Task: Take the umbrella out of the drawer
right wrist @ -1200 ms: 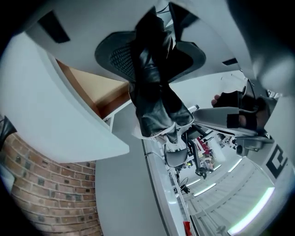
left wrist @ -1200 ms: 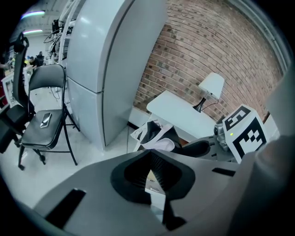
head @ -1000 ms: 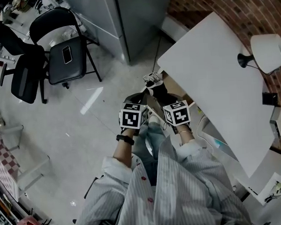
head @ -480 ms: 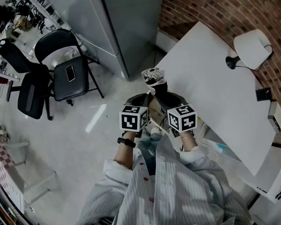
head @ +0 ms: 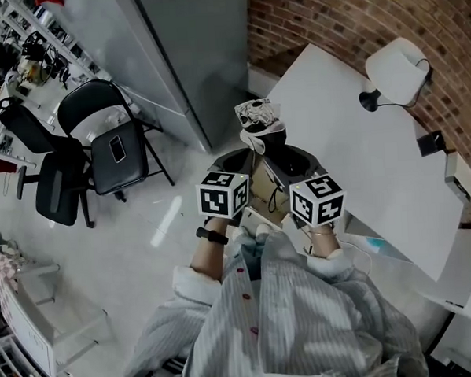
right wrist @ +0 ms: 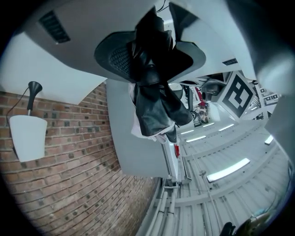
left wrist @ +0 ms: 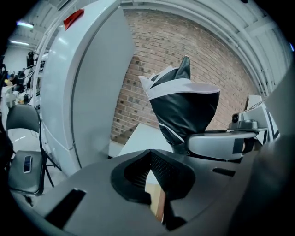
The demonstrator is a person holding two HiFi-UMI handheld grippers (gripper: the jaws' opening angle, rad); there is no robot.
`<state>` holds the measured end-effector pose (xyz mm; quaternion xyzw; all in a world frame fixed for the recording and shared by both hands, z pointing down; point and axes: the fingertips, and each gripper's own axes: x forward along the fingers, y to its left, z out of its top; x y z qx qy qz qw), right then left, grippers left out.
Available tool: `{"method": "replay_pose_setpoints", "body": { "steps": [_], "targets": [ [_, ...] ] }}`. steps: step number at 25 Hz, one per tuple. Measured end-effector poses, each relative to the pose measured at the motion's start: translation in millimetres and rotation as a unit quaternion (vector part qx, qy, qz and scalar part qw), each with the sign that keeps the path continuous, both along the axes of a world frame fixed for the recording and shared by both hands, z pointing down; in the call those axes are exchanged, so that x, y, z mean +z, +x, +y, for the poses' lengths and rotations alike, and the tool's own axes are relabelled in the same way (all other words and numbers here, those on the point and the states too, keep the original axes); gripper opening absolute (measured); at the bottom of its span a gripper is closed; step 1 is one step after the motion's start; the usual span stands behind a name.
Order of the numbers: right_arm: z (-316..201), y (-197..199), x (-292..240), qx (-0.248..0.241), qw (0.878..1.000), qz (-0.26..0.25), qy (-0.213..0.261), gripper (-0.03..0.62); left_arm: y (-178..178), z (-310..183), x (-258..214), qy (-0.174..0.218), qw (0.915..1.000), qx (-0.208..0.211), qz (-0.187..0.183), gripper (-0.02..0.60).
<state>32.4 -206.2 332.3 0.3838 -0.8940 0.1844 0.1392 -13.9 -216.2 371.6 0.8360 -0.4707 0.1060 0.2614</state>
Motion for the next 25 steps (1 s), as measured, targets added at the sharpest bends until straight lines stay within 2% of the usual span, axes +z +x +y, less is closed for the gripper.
{"method": "replay_pose_setpoints", "body": {
  "steps": [6, 14, 25],
  "targets": [
    [5.1, 41.3, -45.6, 0.03, 0.998, -0.028, 0.043, 0.216, 47.6, -6.0, -44.6, 0.056, 0.9972, 0.049, -0.001, 0.009],
    [21.9, 92.9, -88.2, 0.081, 0.992, -0.037, 0.09, 0.216, 98.4, 3.3, -88.7, 0.11, 0.9883, 0.103, 0.026, 0.009],
    [32.6, 150.9, -105.7, 0.124, 0.985, -0.044, 0.114, 0.216, 148.1, 10.7, -116.4, 0.149, 0.9786, 0.137, 0.038, 0.009]
  ]
}}
